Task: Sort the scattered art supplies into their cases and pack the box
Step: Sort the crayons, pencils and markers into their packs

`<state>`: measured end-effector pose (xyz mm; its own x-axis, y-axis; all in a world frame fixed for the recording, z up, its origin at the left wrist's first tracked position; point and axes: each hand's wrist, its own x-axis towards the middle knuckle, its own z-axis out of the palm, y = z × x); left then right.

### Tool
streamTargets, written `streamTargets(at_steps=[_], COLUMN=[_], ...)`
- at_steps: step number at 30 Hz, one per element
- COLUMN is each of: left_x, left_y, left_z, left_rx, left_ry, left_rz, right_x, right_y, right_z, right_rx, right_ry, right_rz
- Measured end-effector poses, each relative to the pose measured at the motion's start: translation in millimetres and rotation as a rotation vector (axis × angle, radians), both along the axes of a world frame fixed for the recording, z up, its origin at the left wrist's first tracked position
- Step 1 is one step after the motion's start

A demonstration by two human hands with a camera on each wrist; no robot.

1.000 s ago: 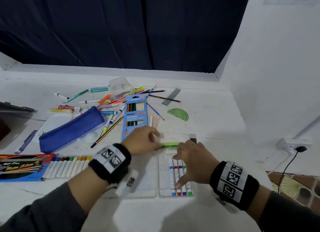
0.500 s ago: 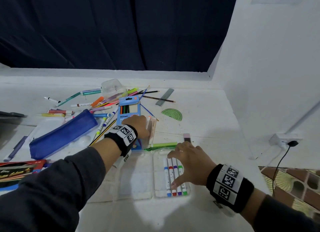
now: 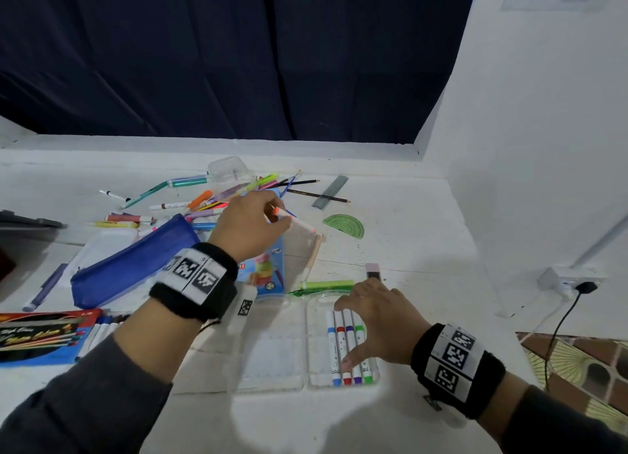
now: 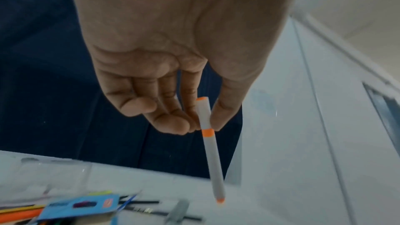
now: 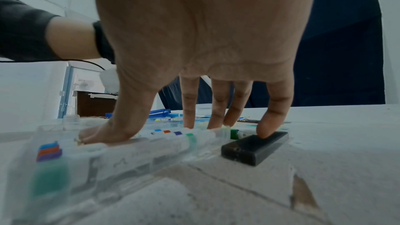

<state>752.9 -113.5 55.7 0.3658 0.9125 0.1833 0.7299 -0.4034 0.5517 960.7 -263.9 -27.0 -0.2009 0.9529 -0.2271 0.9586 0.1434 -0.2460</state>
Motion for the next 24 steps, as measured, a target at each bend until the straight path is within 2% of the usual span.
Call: streamTargets(at_steps=[2, 5, 7, 8, 10, 14, 18, 24], left_x=[-14.6, -33.8, -41.8, -43.9, -43.3, -36.1, -21.3, 1.9], left_y=[-23.0, -56.7, -75.3, -82.5, -94.5, -103.6, -104.2, -97.4], left_z=[10.6, 10.1, -1.5, -10.7, -30.3, -69.3, -86.5, -92.0], left_rx=[-0.024, -0.201, -0.348, -0.424, -0.534, -0.605, -0.627, -0.595], left_ry=[-0.218, -0.493, -0.63, -0.646, -0.552, -0.349, -0.286, -0.214], left_rz=[-0.024, -0.056, -0.075, -0.086, -0.105, -0.128, -0.147, -0.117], right_x=[0.5, 0.6, 0.8, 1.0, 1.1, -0.2, -1.6, -2.6], right_y=[-0.2, -0.2, 0.3, 0.6, 1.6, 2.7, 3.2, 3.5], right_z=[-0.6, -1.7, -2.9, -3.5, -4.4, -5.1, -4.9, -6.2], right_rx=[0.003, 0.005, 0.004, 0.0, -0.007, -0.012, -0.02, -0.017], right_ry=[0.014, 0.031, 0.041, 0.048, 0.057, 0.037, 0.025, 0.011], right_rz=[-0.006, -0.017, -0.023, -0.028, -0.037, -0.038, -0.042, -0.043])
